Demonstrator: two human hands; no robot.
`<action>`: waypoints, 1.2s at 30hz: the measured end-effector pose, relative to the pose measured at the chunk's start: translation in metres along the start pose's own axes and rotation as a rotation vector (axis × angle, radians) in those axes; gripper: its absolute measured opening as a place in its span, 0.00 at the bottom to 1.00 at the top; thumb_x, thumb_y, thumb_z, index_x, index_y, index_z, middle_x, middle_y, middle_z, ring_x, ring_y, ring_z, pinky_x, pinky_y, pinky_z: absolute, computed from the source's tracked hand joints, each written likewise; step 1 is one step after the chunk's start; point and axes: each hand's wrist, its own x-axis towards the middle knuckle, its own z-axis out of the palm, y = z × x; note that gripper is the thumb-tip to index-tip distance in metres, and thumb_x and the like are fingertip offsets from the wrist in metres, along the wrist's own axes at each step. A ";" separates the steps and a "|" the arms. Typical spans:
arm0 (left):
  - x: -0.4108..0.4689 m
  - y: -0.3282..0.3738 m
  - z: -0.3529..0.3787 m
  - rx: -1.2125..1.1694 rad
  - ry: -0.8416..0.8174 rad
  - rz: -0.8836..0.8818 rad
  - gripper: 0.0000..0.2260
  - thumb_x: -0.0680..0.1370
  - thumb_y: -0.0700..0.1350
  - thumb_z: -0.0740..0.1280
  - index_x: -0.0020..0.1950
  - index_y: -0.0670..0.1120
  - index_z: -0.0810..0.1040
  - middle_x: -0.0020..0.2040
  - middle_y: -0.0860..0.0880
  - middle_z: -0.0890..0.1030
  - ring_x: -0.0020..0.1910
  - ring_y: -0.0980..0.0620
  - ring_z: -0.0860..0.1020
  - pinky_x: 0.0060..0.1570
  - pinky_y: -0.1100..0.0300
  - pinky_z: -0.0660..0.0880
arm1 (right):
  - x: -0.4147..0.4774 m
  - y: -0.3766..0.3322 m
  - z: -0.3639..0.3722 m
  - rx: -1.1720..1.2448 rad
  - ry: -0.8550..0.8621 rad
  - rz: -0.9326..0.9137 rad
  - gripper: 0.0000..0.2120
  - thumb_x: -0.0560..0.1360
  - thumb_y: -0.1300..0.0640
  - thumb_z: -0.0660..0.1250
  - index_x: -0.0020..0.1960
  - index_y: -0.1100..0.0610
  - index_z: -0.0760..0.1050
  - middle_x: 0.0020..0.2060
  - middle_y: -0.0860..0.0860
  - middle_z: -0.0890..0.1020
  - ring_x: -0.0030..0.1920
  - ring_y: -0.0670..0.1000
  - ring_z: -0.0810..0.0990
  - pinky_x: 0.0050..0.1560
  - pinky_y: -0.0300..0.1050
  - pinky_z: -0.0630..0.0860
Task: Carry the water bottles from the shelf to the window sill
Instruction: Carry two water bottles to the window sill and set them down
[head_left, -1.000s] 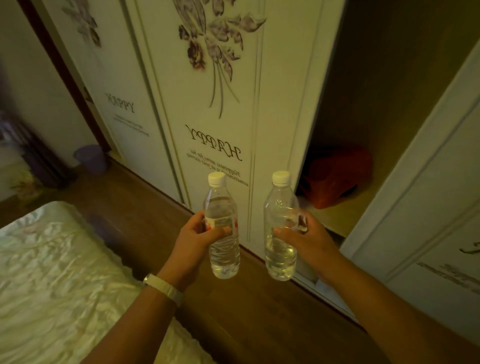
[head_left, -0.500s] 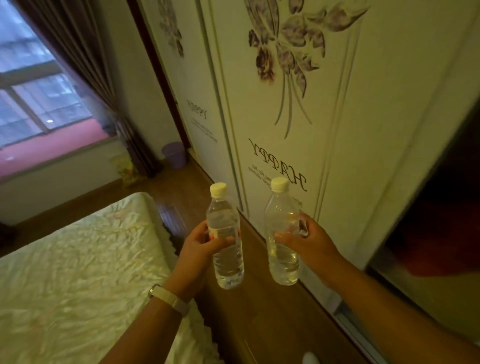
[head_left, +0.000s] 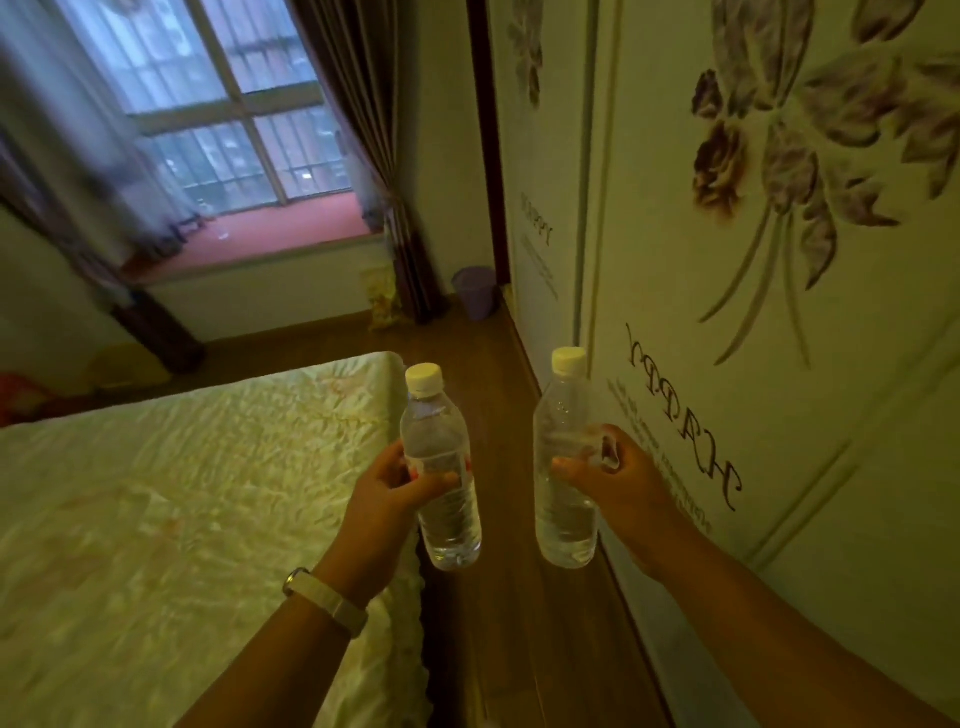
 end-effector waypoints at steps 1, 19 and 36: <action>0.009 -0.002 -0.004 -0.016 0.024 0.010 0.19 0.68 0.38 0.76 0.58 0.46 0.82 0.53 0.43 0.86 0.52 0.44 0.85 0.44 0.59 0.81 | 0.013 0.001 0.004 -0.003 -0.013 0.003 0.20 0.68 0.47 0.77 0.57 0.47 0.78 0.49 0.46 0.85 0.51 0.48 0.84 0.47 0.45 0.80; 0.301 0.025 -0.111 -0.118 0.077 0.034 0.19 0.65 0.41 0.78 0.55 0.48 0.83 0.50 0.44 0.87 0.48 0.46 0.86 0.40 0.63 0.81 | 0.302 -0.038 0.117 -0.087 -0.010 -0.013 0.20 0.61 0.41 0.76 0.53 0.40 0.79 0.47 0.42 0.86 0.48 0.44 0.85 0.43 0.41 0.80; 0.511 0.024 -0.150 -0.054 0.193 -0.013 0.23 0.65 0.43 0.77 0.60 0.46 0.81 0.53 0.43 0.86 0.53 0.43 0.85 0.51 0.48 0.80 | 0.530 -0.034 0.163 -0.043 -0.104 0.016 0.16 0.70 0.51 0.75 0.57 0.46 0.78 0.48 0.46 0.86 0.50 0.47 0.84 0.50 0.47 0.81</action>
